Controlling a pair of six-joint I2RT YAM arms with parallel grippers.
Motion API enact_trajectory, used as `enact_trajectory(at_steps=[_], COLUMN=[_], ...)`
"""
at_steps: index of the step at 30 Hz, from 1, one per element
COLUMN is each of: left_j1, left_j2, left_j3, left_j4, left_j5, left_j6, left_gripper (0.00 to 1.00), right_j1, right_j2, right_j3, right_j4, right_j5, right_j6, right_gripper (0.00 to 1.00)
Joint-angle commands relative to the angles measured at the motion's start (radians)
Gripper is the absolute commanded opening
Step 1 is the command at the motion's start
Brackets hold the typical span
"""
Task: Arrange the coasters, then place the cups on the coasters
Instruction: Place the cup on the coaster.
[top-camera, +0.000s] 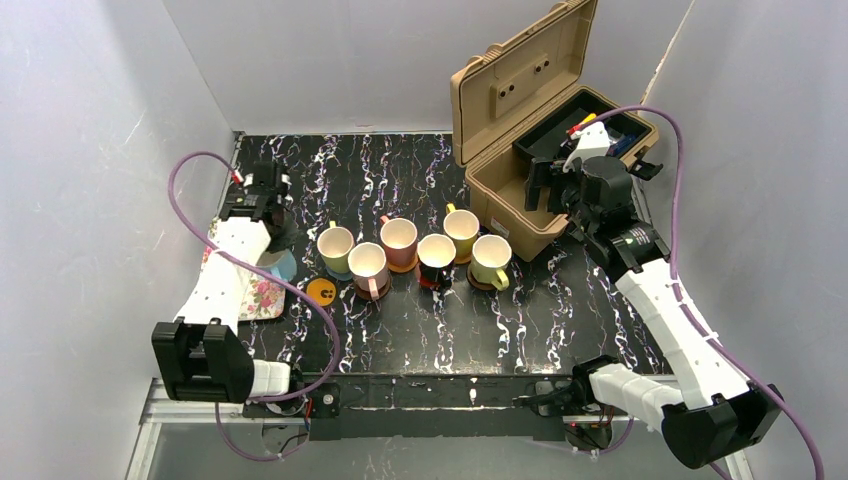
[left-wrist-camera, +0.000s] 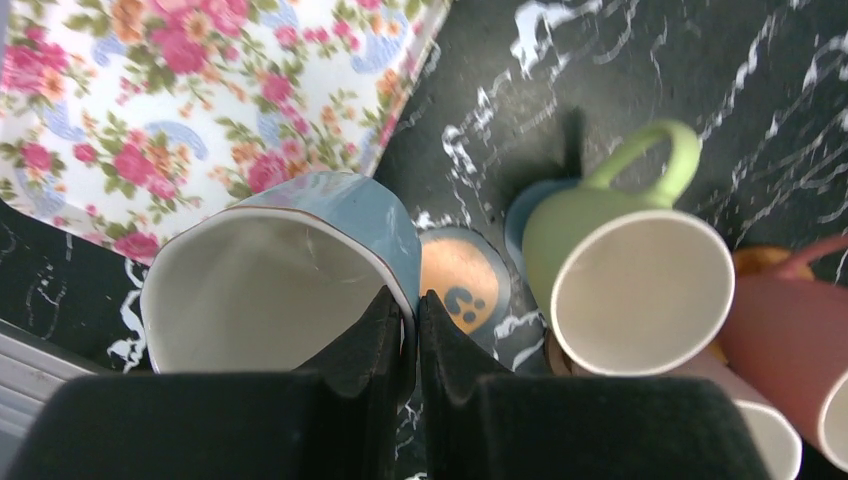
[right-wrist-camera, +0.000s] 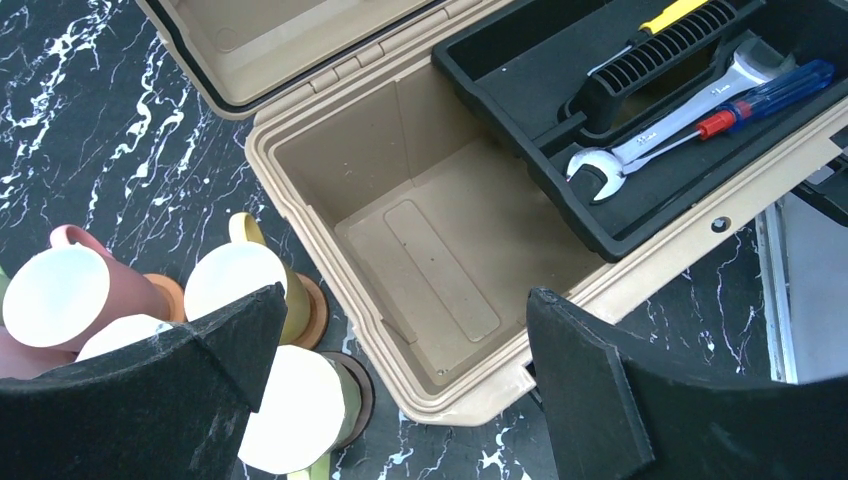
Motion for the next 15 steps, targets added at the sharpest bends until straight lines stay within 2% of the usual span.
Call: enact_trajectory(at_steps=[1,7,15], left_j1=[-0.097,-0.189,-0.216], left_j2=[-0.069,-0.099,-0.126], left_j3=[-0.033,-0.081,-0.126], left_j4=[-0.066,-0.093,-0.057], left_j5=[-0.067,-0.104,-0.088], left_j6=[-0.075,-0.167,-0.249], left_gripper=[0.00,0.00,0.00], right_j1=[-0.005,-0.005,-0.005], right_j2=[-0.032,-0.035,-0.029], right_j3=[0.034,0.026,0.024], right_j4=[0.023,0.030,0.035], right_j5=[0.019,0.020,0.018], right_j6=[-0.017,-0.017,-0.015], right_gripper=[0.99,0.99,0.99])
